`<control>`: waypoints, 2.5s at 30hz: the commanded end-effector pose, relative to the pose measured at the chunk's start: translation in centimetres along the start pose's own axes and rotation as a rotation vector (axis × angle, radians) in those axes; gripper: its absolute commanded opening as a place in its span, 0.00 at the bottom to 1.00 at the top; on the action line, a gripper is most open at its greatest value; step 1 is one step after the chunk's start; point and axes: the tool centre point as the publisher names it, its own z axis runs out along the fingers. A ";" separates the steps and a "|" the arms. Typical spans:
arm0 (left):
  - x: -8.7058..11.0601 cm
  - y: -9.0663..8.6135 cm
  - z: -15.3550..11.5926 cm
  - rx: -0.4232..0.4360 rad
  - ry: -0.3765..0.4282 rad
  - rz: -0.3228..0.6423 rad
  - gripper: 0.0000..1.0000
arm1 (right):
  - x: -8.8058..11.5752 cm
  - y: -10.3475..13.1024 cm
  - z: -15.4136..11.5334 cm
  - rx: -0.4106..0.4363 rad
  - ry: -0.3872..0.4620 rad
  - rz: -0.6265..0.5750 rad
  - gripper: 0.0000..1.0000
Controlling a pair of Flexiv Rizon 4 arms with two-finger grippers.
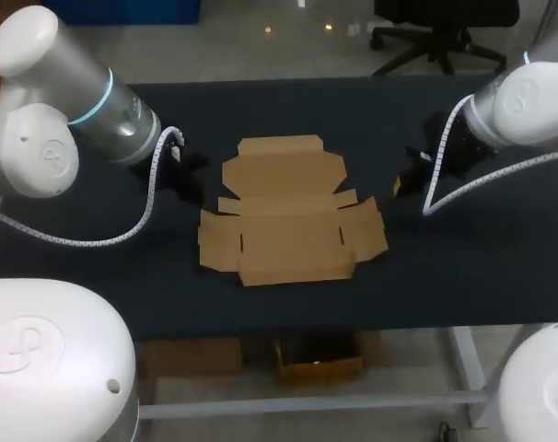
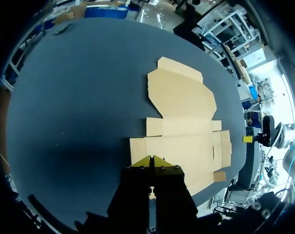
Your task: Assemble the packaging by folding the flat box into shape, placing the metal phone stand inside, and closing the box properly
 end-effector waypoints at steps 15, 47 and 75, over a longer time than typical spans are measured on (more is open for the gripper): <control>-1.5 -4.5 3.9 -0.009 0.058 0.059 0.00 | -1.5 4.9 3.5 0.028 0.085 -0.051 0.00; -2.9 -5.4 7.4 -0.114 0.184 0.124 0.00 | -1.6 5.4 8.7 0.058 0.147 -0.074 0.00; -2.8 -4.7 8.6 -0.130 0.194 0.116 0.00 | -0.8 5.5 10.1 0.076 0.170 -0.089 0.00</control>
